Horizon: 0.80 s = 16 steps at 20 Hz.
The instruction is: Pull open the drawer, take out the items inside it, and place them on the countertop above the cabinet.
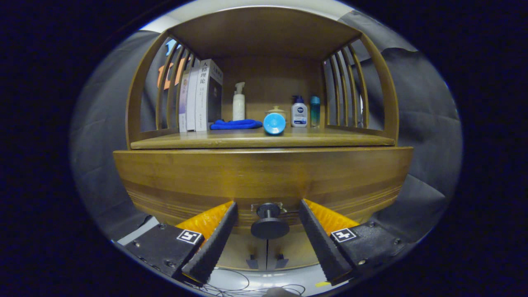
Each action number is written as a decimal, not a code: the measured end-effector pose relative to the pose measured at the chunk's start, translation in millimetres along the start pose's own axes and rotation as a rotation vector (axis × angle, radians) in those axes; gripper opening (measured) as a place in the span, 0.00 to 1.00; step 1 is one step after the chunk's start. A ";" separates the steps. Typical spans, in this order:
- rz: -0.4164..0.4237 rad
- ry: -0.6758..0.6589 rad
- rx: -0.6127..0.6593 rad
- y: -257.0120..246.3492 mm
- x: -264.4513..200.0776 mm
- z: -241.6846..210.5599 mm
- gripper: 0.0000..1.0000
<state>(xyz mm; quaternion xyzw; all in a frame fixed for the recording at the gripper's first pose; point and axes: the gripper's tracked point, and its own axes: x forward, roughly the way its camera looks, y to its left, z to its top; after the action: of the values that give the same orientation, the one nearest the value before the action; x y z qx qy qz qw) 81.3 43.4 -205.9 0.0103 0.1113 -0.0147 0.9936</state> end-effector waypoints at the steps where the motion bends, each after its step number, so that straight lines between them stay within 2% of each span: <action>1: 0.000 -0.003 -0.003 -0.1 0.5 0.3 0.99; 13: 0.013 0.104 -0.012 -0.2 -5.2 -6.4 0.99; 16: 0.015 0.087 0.003 -0.6 -15.4 0.4 0.99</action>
<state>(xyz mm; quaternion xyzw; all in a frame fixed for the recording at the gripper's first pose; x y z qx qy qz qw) 66.4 43.2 -202.2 0.0134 0.1541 -0.0068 0.9879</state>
